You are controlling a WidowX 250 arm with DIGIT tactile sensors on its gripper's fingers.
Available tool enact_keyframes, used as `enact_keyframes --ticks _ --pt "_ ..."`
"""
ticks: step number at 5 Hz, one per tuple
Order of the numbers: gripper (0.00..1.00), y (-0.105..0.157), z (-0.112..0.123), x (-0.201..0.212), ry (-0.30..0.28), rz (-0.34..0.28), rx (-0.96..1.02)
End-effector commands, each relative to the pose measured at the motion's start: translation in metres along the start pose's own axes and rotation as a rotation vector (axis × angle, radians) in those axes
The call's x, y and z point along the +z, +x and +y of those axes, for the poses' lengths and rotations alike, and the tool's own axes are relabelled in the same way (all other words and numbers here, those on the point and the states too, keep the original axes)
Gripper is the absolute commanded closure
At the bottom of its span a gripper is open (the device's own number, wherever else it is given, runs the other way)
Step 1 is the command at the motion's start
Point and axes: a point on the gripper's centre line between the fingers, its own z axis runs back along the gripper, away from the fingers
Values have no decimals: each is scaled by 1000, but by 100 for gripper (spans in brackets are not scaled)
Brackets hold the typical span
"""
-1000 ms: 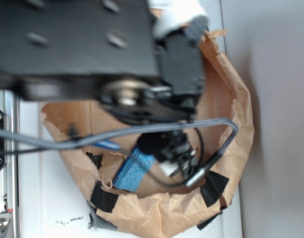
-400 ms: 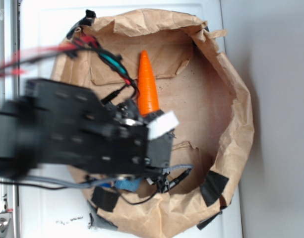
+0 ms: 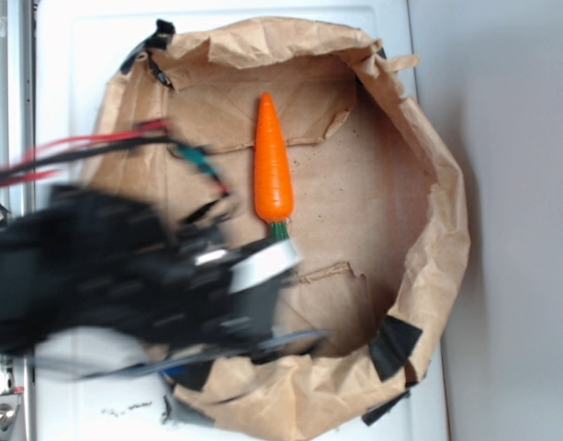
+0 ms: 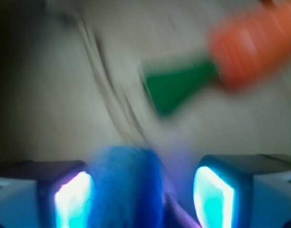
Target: Grab the blue sponge.
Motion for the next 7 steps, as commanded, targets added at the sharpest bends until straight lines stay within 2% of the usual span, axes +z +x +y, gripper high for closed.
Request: enact_keyframes --ticks 1,2,3,4,5,6,7 --pt "100 -14 31 87 -151 -43 64" --pt "100 -7 43 112 -189 -32 111" --pt "100 33 28 120 -187 -13 149" --pt "100 72 11 126 -169 -29 184" --pt "100 98 9 133 -104 -59 224" --pt "100 108 11 133 -86 -83 221" --pt "100 111 10 136 27 -132 172"
